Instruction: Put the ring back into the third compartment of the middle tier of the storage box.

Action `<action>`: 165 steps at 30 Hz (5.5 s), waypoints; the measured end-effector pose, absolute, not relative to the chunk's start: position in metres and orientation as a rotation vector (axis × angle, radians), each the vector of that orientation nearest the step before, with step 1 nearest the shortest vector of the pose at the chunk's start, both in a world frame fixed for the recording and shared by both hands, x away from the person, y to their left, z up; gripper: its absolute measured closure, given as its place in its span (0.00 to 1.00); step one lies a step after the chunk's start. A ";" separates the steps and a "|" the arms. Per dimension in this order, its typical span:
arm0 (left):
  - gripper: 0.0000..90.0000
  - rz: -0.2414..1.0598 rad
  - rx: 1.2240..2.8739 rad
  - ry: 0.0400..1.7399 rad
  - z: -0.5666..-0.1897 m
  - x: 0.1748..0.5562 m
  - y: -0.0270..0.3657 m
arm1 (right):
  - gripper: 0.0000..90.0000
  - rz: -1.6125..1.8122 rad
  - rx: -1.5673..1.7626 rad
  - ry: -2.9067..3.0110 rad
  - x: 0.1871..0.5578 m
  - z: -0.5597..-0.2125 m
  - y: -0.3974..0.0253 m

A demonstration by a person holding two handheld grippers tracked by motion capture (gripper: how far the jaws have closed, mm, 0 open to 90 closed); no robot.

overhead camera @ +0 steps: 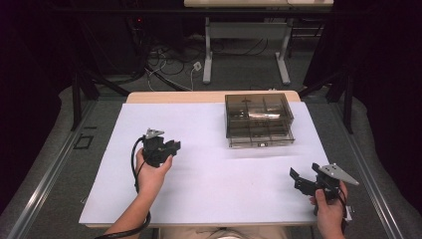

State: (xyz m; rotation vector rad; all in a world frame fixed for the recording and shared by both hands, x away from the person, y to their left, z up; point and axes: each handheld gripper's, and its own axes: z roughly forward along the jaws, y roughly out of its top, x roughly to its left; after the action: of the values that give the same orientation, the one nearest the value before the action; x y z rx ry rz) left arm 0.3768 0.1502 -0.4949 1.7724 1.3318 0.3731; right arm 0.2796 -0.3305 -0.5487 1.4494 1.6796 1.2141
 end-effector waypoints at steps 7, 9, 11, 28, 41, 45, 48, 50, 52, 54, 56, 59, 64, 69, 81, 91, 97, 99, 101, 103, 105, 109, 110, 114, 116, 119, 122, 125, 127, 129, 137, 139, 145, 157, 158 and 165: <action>0.78 0.378 1.796 1.296 -0.485 0.385 0.132 | 0.14 1.208 1.451 1.678 0.279 -0.549 -0.331; 0.78 0.377 1.791 1.292 -0.483 0.387 0.127 | 0.13 1.210 1.450 1.680 0.280 -0.549 -0.331; 0.78 0.374 1.796 1.284 -0.481 0.389 0.122 | 0.14 1.211 1.452 1.677 0.279 -0.549 -0.331; 0.78 0.347 1.834 1.217 -0.474 0.404 0.071 | 0.14 1.214 1.446 1.684 0.280 -0.548 -0.331; 0.78 0.327 1.863 1.157 -0.469 0.414 0.023 | 0.14 1.220 1.443 1.679 0.280 -0.548 -0.331; 0.78 0.323 1.875 1.145 -0.469 0.416 0.010 | 0.14 1.232 1.434 1.672 0.281 -0.549 -0.331; 0.78 0.321 1.890 1.134 -0.468 0.417 0.001 | 0.14 1.225 1.440 1.681 0.280 -0.548 -0.332; 0.78 0.315 1.897 1.125 -0.466 0.418 -0.004 | 0.14 1.224 1.441 1.681 0.280 -0.548 -0.332; 0.78 0.324 1.898 1.114 -0.466 0.418 -0.009 | 0.14 1.224 1.445 1.681 0.280 -0.548 -0.332; 0.78 0.322 1.895 1.114 -0.465 0.418 -0.015 | 0.14 1.224 1.443 1.683 0.280 -0.548 -0.332; 0.78 0.330 1.899 1.104 -0.465 0.418 -0.020 | 0.14 1.224 1.444 1.683 0.280 -0.548 -0.332; 0.78 0.332 1.902 1.096 -0.464 0.419 -0.026 | 0.14 1.222 1.447 1.686 0.280 -0.548 -0.332; 0.78 0.325 1.908 1.090 -0.464 0.420 -0.034 | 0.14 1.232 1.444 1.682 0.280 -0.548 -0.332; 0.78 0.322 1.899 1.089 -0.465 0.422 -0.043 | 0.14 1.233 1.444 1.681 0.280 -0.548 -0.332; 0.78 0.313 1.921 1.059 -0.467 0.425 -0.065 | 0.14 1.244 1.440 1.673 0.280 -0.547 -0.332; 0.78 0.290 1.927 1.033 -0.471 0.430 -0.085 | 0.14 1.249 1.444 1.671 0.280 -0.548 -0.332; 0.78 0.280 1.957 1.014 -0.474 0.432 -0.098 | 0.14 1.255 1.450 1.679 0.279 -0.548 -0.331; 0.78 0.287 1.960 1.004 -0.475 0.432 -0.103 | 0.14 1.255 1.440 1.687 0.280 -0.548 -0.331; 0.78 0.278 1.966 0.997 -0.475 0.432 -0.106 | 0.14 1.255 1.438 1.689 0.280 -0.548 -0.331; 0.78 0.282 1.970 0.991 -0.476 0.433 -0.109 | 0.14 1.254 1.443 1.687 0.280 -0.548 -0.330; 0.78 0.283 1.971 0.989 -0.477 0.434 -0.112 | 0.14 1.249 1.445 1.693 0.279 -0.548 -0.331; 0.78 0.275 1.973 0.990 -0.479 0.436 -0.117 | 0.14 1.254 1.445 1.694 0.279 -0.547 -0.331; 0.78 0.273 1.975 0.985 -0.479 0.437 -0.118 | 0.14 1.260 1.441 1.688 0.280 -0.548 -0.331; 0.78 0.270 1.967 0.999 -0.481 0.439 -0.123 | 0.14 1.251 1.441 1.691 0.280 -0.548 -0.331; 0.78 0.270 1.964 1.005 -0.481 0.439 -0.125 | 0.14 1.245 1.445 1.698 0.280 -0.548 -0.331; 0.78 0.267 1.963 1.008 -0.483 0.440 -0.129 | 0.14 1.255 1.441 1.691 0.280 -0.548 -0.331; 0.78 0.267 1.967 1.009 -0.484 0.440 -0.133 | 0.14 1.259 1.444 1.693 0.280 -0.549 -0.331; 0.78 0.263 1.967 1.007 -0.486 0.441 -0.136 | 0.14 1.264 1.451 1.696 0.280 -0.549 -0.331; 0.78 0.261 1.967 1.009 -0.488 0.442 -0.138 | 0.14 1.262 1.452 1.695 0.280 -0.549 -0.330; 0.78 0.264 1.965 1.008 -0.490 0.443 -0.140 | 0.14 1.263 1.453 1.696 0.280 -0.549 -0.330; 0.78 0.258 1.973 1.006 -0.495 0.446 -0.147 | 0.14 1.267 1.454 1.691 0.280 -0.548 -0.332; 0.78 0.252 1.969 1.003 -0.496 0.446 -0.148 | 0.15 1.265 1.448 1.697 0.280 -0.549 -0.332; 0.78 0.254 1.976 0.978 -0.499 0.446 -0.151 | 0.15 1.264 1.457 1.697 0.280 -0.549 -0.331; 0.77 0.255 1.982 0.926 -0.504 0.445 -0.156 | 0.15 1.268 1.454 1.689 0.280 -0.549 -0.330; 0.77 0.254 1.984 0.925 -0.504 0.445 -0.157 | 0.15 1.257 1.454 1.702 0.280 -0.548 -0.331; 0.77 0.263 1.991 0.927 -0.506 0.445 -0.157 | 0.15 1.288 1.430 1.663 0.283 -0.551 -0.329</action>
State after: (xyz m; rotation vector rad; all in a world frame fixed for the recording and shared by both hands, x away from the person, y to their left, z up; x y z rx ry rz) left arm 0.4453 -0.1572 -0.5057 1.9907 0.9267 0.2633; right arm 0.2826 -0.3295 -0.5508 1.4300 1.6634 1.2884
